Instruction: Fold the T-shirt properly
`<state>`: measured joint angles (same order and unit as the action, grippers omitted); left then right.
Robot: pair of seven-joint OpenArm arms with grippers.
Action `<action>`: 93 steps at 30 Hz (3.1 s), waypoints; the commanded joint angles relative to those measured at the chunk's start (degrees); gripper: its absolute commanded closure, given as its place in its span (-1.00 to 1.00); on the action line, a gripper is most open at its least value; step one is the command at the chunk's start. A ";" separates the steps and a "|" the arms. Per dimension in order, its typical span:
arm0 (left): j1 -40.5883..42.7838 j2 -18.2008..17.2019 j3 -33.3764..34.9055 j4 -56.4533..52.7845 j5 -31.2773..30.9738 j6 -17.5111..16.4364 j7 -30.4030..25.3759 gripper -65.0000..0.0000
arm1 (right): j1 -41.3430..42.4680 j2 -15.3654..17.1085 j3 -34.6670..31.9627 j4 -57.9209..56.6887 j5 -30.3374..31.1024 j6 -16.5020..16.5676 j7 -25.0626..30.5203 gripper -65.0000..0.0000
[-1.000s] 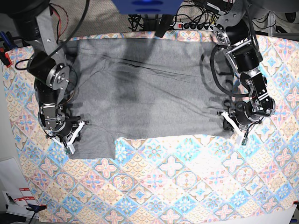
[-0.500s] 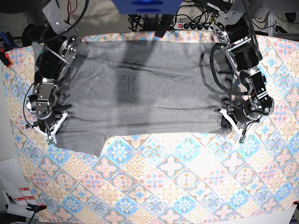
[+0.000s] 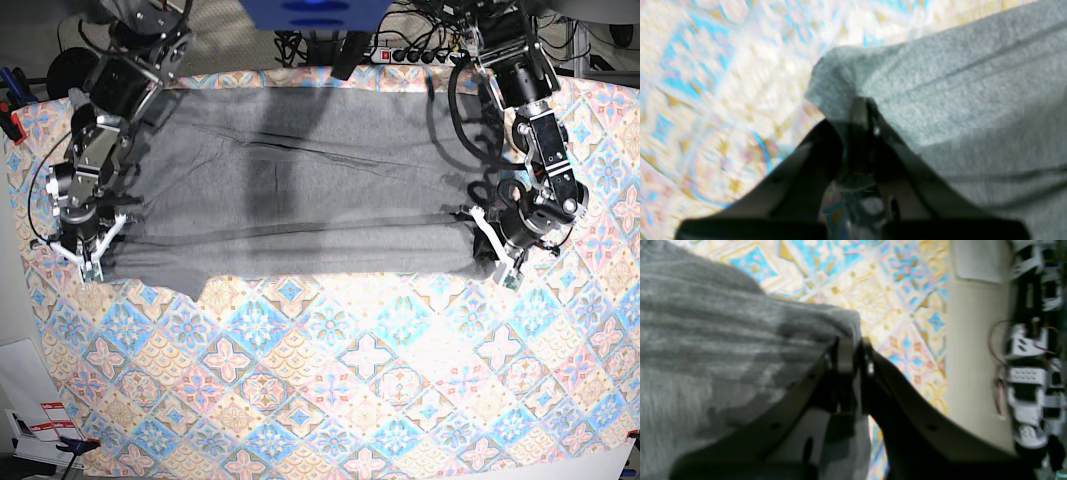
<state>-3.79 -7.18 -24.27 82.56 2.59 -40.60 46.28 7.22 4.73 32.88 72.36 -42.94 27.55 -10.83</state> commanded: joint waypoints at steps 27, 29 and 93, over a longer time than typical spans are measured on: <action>10.78 -0.51 -0.30 14.62 -0.44 0.60 -0.79 1.00 | -14.30 -3.98 8.65 23.86 11.33 -1.31 -2.14 0.80; 10.78 -0.51 -0.30 14.62 -0.44 0.60 -0.61 1.00 | -14.30 -5.74 8.92 25.36 11.33 -1.31 -2.14 0.61; 9.20 1.86 -0.12 14.18 0.27 0.60 -0.70 1.00 | 5.57 -4.95 3.56 31.77 39.11 12.45 -65.52 -0.22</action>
<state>5.93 -4.78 -24.34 95.83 3.29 -40.29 46.72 11.79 -0.91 36.45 103.18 -3.53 40.07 -77.08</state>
